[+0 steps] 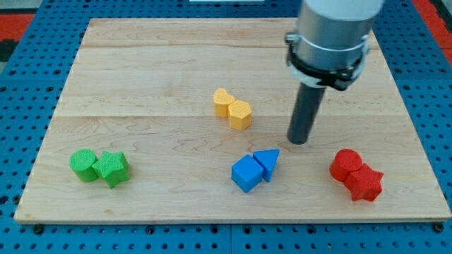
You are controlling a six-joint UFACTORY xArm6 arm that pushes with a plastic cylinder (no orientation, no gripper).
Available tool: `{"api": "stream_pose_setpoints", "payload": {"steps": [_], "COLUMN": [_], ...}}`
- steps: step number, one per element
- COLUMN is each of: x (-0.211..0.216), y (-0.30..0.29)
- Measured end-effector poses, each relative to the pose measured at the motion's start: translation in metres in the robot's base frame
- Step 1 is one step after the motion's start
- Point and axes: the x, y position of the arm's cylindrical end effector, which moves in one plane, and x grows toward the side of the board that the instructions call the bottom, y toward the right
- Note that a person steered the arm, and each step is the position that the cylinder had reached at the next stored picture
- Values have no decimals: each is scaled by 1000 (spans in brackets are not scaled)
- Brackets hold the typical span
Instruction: Nudge the blue blocks to the left
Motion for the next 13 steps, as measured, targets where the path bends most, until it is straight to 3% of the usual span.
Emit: {"api": "stream_pose_setpoints", "payload": {"steps": [2,11,13], "x": [30,71,71], "y": [-14,-5,-57]}}
